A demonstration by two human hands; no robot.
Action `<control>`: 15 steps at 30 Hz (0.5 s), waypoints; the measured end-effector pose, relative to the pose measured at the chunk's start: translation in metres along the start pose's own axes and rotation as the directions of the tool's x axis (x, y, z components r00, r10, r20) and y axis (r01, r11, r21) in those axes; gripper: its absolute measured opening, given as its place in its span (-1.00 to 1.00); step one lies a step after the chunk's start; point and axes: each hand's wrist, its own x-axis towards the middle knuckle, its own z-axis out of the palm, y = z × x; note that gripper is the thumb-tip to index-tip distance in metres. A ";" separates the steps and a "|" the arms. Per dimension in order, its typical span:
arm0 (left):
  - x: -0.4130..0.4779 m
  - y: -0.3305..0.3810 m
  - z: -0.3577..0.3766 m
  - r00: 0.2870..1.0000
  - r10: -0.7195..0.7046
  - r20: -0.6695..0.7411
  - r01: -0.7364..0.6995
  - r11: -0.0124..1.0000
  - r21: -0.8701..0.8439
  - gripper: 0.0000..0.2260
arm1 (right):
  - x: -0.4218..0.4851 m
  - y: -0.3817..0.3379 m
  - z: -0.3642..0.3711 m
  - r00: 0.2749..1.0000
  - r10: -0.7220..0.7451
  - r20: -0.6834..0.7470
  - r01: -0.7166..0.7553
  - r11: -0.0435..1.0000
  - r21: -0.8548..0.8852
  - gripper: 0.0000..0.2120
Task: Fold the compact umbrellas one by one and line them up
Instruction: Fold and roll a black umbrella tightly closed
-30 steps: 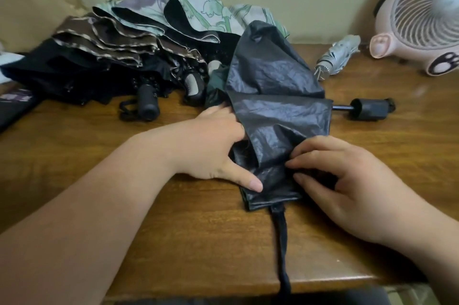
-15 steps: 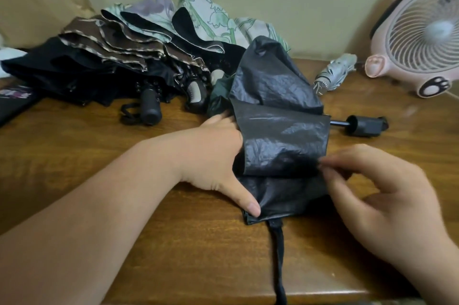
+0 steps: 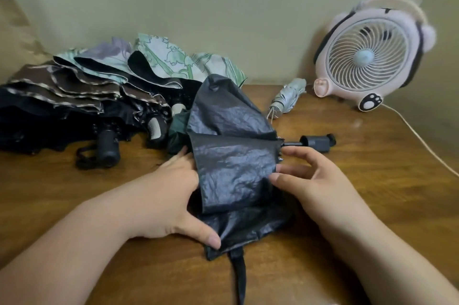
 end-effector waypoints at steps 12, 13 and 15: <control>0.005 -0.010 0.000 0.727 0.093 -0.680 0.005 0.990 0.141 -0.69 | 0.002 0.013 -0.004 0.987 -0.087 0.137 0.060 0.979 0.195 -0.51; 0.007 -0.009 0.000 0.676 0.078 -0.733 0.000 0.994 0.107 -0.66 | 0.002 0.013 -0.005 0.985 -0.092 0.148 0.063 0.980 0.188 -0.53; 0.013 -0.008 0.000 0.669 0.059 -0.741 -0.105 0.994 -0.016 -0.65 | 0.001 0.013 -0.006 0.983 -0.102 0.152 0.080 0.986 0.148 -0.58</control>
